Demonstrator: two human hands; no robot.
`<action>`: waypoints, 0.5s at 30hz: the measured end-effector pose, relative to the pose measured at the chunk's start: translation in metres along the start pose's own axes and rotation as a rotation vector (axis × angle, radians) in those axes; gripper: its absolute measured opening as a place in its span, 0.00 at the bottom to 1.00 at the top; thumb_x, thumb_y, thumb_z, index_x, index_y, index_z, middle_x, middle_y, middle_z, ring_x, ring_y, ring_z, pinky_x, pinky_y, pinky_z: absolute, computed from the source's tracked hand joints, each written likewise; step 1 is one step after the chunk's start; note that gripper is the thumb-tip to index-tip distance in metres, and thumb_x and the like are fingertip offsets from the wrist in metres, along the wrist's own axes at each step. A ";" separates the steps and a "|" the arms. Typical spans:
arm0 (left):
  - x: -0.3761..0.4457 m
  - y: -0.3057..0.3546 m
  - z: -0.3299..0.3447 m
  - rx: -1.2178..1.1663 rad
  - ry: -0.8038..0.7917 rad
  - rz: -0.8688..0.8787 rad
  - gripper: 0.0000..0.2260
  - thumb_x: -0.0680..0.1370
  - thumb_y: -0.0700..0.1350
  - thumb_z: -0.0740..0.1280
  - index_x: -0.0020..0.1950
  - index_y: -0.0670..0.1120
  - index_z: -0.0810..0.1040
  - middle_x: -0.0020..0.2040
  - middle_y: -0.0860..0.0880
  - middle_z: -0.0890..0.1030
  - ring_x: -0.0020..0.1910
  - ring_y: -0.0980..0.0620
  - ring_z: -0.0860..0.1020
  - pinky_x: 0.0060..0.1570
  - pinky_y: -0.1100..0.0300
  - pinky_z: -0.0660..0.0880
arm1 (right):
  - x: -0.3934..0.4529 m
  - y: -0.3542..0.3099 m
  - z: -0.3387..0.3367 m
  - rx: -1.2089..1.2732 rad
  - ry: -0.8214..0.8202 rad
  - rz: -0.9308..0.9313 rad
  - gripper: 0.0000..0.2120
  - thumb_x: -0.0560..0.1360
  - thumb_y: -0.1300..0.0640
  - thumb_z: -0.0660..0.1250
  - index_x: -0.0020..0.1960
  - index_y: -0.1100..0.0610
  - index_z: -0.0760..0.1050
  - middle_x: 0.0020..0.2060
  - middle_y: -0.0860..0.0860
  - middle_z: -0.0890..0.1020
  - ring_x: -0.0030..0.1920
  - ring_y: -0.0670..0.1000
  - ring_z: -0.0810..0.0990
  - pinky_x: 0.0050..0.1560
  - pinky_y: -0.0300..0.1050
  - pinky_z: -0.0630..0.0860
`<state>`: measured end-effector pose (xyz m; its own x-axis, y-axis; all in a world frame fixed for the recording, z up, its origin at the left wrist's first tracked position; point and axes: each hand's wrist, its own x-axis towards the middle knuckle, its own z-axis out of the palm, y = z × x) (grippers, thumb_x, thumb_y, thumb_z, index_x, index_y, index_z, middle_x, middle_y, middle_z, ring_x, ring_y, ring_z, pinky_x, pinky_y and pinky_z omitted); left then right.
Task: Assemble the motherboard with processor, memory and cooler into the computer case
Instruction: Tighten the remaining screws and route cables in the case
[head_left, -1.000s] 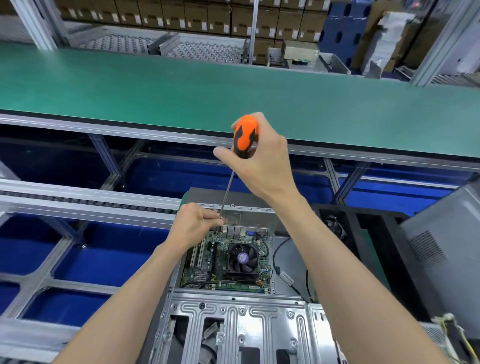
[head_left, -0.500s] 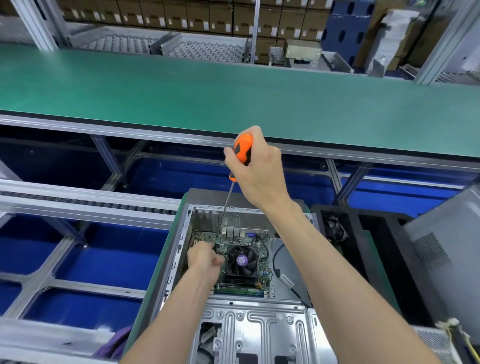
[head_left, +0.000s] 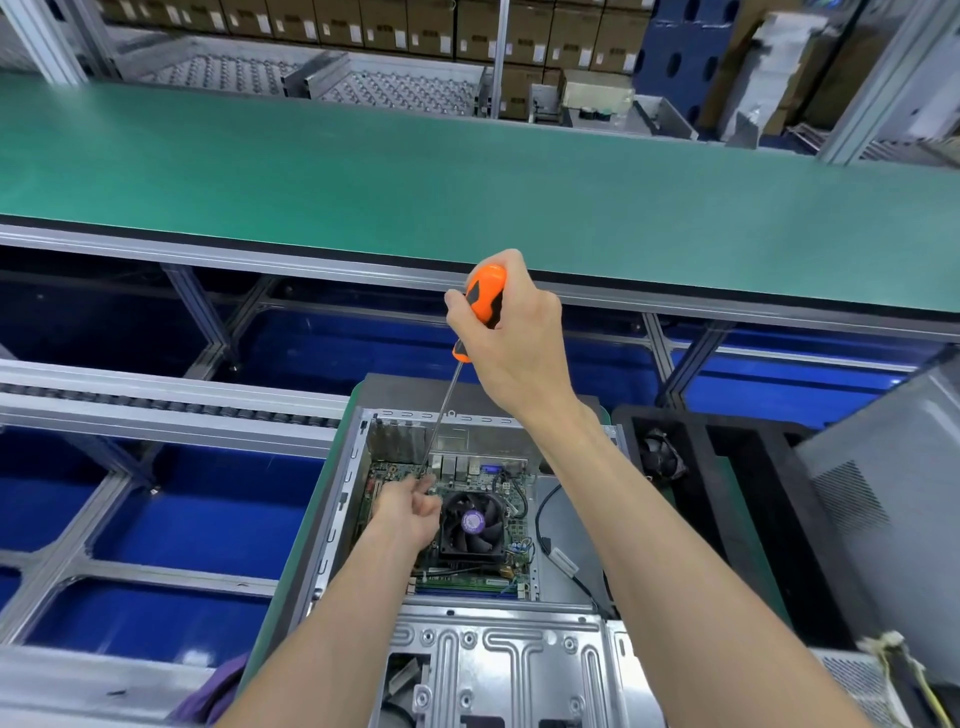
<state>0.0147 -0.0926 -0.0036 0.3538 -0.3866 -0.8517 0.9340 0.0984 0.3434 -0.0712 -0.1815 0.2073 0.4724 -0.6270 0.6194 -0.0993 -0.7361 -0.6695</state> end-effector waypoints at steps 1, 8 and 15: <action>0.000 0.001 0.000 -0.007 -0.011 -0.007 0.10 0.85 0.39 0.55 0.64 0.42 0.72 0.43 0.42 0.78 0.15 0.57 0.54 0.15 0.67 0.57 | 0.000 0.000 0.000 0.001 0.002 0.000 0.09 0.78 0.52 0.68 0.48 0.55 0.69 0.28 0.46 0.70 0.30 0.50 0.74 0.31 0.44 0.74; -0.007 0.003 0.001 -0.116 -0.105 -0.061 0.13 0.85 0.42 0.58 0.44 0.38 0.73 0.33 0.49 0.69 0.14 0.56 0.53 0.14 0.65 0.54 | 0.000 -0.005 0.001 0.006 0.000 0.021 0.09 0.78 0.53 0.68 0.48 0.56 0.69 0.27 0.45 0.68 0.29 0.50 0.74 0.32 0.47 0.74; -0.018 0.014 -0.006 -0.618 -0.091 -0.085 0.08 0.85 0.40 0.58 0.53 0.43 0.77 0.45 0.50 0.77 0.19 0.57 0.54 0.17 0.67 0.55 | -0.004 -0.011 -0.003 0.117 -0.072 0.065 0.10 0.75 0.57 0.72 0.48 0.58 0.71 0.29 0.53 0.74 0.30 0.59 0.81 0.30 0.55 0.77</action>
<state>0.0212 -0.0792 0.0145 0.2970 -0.4904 -0.8194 0.8242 0.5649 -0.0393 -0.0753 -0.1717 0.2132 0.5301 -0.6497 0.5449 -0.0310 -0.6570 -0.7532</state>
